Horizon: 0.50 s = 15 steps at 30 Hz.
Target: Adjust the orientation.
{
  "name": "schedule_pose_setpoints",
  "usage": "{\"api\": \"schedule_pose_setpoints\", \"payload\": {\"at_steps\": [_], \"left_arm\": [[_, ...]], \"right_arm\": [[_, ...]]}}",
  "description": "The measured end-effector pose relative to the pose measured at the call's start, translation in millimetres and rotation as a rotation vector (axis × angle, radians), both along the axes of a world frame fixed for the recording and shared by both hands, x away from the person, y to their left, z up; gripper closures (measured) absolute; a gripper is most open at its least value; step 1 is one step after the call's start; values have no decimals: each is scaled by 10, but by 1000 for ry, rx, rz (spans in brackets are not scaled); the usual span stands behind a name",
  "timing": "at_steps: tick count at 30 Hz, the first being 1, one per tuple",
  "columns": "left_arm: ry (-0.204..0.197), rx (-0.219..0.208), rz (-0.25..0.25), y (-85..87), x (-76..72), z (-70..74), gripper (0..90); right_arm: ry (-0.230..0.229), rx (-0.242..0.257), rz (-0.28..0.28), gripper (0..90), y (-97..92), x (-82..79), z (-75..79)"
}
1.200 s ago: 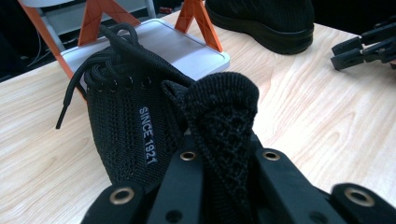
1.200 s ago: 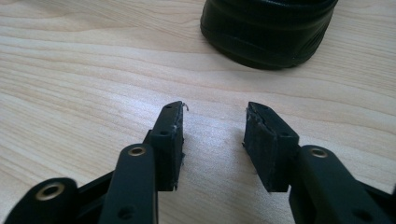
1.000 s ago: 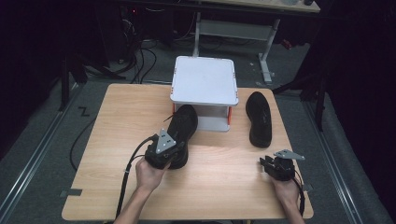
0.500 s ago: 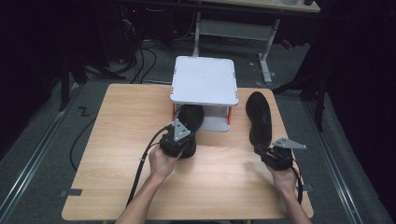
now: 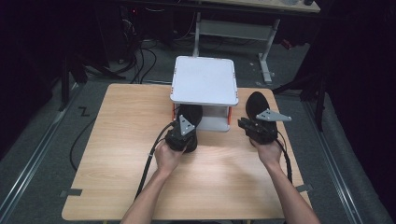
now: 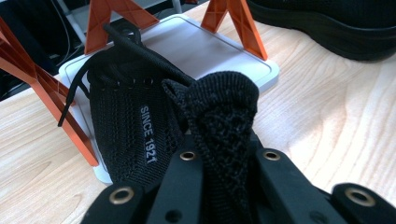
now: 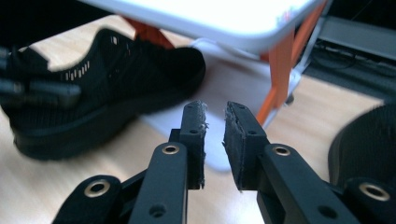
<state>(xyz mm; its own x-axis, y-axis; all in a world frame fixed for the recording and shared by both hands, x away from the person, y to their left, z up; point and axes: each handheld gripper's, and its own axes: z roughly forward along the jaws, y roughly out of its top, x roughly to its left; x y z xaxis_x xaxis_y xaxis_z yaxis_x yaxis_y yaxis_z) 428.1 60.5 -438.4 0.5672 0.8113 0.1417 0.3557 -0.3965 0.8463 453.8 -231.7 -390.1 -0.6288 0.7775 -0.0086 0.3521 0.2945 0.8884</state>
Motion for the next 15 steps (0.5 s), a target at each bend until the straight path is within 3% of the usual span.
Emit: {"api": "schedule_pose_setpoints", "payload": {"at_steps": [6,10,15], "left_arm": [[8,19,7,-36,63,-60,857],[18,38,14,-68,100,-70,857],[24,39,22,-86,140,-65,856]], "right_arm": [[-54,10,-40,802,197,253,259],[-40,6,-61,807,301,402,355],[-12,-18,-87,810,413,552,357]]}}
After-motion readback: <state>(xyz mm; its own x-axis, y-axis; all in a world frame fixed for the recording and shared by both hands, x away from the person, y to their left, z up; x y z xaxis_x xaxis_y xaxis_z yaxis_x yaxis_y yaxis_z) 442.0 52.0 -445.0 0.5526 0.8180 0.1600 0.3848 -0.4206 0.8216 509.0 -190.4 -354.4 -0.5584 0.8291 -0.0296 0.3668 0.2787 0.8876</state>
